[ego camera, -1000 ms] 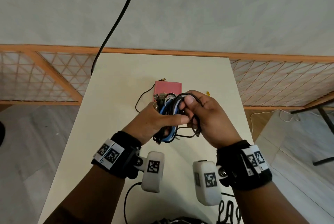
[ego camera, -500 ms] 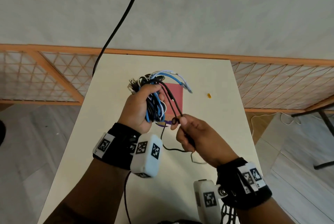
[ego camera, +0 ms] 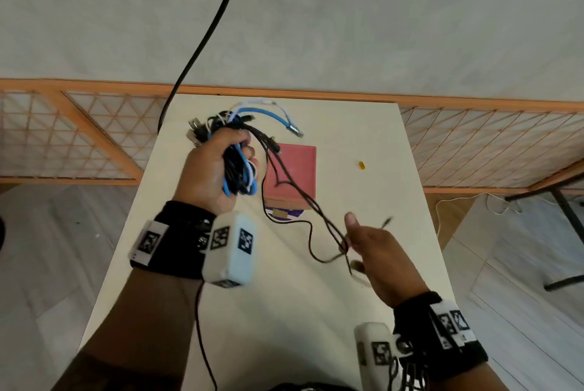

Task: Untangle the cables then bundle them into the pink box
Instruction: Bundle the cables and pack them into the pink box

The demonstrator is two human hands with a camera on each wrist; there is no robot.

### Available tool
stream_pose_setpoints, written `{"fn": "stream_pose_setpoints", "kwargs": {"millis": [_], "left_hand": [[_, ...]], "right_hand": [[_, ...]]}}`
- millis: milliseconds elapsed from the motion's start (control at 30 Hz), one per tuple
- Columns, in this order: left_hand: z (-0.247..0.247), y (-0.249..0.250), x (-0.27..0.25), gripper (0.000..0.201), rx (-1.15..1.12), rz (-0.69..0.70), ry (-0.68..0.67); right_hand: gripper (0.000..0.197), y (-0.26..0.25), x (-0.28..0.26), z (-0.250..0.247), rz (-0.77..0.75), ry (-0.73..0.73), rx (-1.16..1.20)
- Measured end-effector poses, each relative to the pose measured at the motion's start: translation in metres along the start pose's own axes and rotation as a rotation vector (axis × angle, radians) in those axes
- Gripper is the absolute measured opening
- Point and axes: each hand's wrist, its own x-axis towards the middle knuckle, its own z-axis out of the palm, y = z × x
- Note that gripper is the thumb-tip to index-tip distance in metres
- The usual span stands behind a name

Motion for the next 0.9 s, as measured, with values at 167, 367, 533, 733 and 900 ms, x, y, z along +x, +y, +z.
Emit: {"fn": "stream_pose_setpoints", "kwargs": {"millis": [167, 367, 533, 733, 900], "left_hand": [[-0.004, -0.003, -0.003, 0.019, 0.288, 0.029, -0.083], [0.008, -0.018, -0.011, 0.012, 0.578, 0.084, -0.134], [0.007, -0.007, -0.017, 0.012, 0.539, 0.074, -0.205], [0.023, -0.02, -0.019, 0.017, 0.141, -0.066, -0.264], [0.022, -0.019, -0.011, 0.025, -0.058, -0.117, -0.123]], "right_hand": [[0.038, -0.04, 0.001, -0.004, -0.381, 0.292, -0.288], [0.101, -0.111, 0.011, 0.016, -0.777, 0.029, -0.392], [0.008, -0.078, 0.028, 0.026, -0.56, -0.029, -0.309], [0.014, -0.075, 0.004, 0.043, -0.43, -0.247, 0.12], [0.004, -0.068, -0.003, 0.034, -0.483, -0.331, -0.11]]}}
